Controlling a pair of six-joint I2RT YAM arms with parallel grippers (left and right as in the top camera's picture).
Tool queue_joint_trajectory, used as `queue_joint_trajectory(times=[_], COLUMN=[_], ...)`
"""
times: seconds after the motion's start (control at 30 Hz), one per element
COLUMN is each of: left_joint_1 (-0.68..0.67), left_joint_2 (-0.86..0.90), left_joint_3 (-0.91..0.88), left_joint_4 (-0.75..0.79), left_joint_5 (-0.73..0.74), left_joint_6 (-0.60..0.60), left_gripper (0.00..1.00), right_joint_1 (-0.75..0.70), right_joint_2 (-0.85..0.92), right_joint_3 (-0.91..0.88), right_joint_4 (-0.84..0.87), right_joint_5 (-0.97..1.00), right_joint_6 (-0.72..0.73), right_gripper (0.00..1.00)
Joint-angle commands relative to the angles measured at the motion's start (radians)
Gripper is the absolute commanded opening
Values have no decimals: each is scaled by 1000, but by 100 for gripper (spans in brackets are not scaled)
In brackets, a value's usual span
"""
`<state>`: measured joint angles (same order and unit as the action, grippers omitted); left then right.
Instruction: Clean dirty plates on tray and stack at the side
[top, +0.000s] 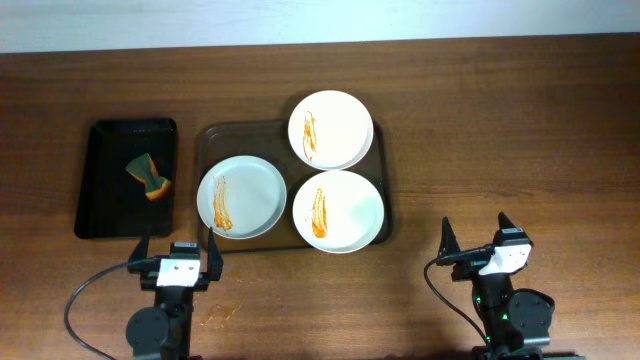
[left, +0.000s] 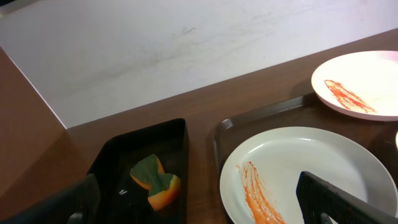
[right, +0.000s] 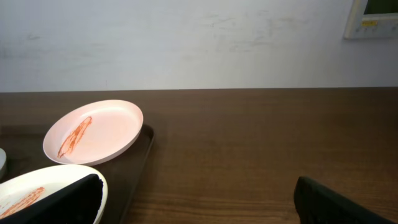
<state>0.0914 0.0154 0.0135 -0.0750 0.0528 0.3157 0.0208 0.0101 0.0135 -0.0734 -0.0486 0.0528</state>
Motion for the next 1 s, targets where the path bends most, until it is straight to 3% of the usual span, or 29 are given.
queue_joint_trajectory(times=[0.0, 0.97], left_joint_1=[-5, -5], left_joint_2=[-10, -10], left_joint_3=[-5, -5], left_joint_4=[-2, -2], left_joint_5=[7, 0], left_joint_6=[15, 16], left_gripper=[99, 99], right_joint_1=[-3, -3], right_joint_2=[-6, -7], right_joint_3=[-8, -8], right_joint_4=[0, 23], right_joint_5=[8, 31], right_joint_6=[3, 4], right_gripper=[98, 98])
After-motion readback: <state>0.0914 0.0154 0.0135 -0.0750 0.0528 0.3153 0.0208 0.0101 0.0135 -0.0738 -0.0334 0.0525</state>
